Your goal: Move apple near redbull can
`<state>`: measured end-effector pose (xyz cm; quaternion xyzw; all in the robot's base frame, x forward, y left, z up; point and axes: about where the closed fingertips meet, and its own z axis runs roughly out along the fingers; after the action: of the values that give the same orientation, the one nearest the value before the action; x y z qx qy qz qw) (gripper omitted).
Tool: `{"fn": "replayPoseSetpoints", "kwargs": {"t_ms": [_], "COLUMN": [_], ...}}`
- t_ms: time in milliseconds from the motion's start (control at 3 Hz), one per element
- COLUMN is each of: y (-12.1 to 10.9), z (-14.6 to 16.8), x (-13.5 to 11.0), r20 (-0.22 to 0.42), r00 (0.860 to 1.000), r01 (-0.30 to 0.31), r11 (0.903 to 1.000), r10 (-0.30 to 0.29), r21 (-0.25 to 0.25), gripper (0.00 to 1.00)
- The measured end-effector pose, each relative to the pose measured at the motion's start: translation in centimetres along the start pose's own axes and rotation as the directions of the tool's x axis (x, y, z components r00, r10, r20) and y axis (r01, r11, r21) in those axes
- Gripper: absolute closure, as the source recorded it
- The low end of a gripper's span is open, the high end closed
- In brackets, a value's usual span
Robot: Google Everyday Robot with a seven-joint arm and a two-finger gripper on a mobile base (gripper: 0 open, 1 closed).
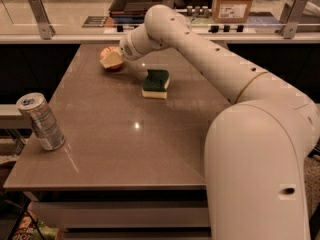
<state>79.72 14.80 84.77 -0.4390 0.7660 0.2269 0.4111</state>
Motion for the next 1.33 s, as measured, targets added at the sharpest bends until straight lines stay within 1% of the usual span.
{"fn": "replayPoseSetpoints", "kwargs": {"t_ms": [333,667,1000,1333], "y": [-0.4,-0.4,0.2,1.7], "z": [-2.3,-5.6,-8.8,-11.4], "x": [-1.1,-1.9,-2.7,-3.0], "r20": [0.015,0.012,0.008,-0.002], "r00": [1.0,1.0,1.0,0.999], "r01": [0.006,0.015,0.027,0.035], "r11": [0.9978,0.9957,0.9963,0.9977], "r10": [-0.005,-0.014,-0.026,-0.035], "r21": [-0.065,-0.092,-0.081,-0.059], "gripper": [1.0,1.0,1.0,1.0]}}
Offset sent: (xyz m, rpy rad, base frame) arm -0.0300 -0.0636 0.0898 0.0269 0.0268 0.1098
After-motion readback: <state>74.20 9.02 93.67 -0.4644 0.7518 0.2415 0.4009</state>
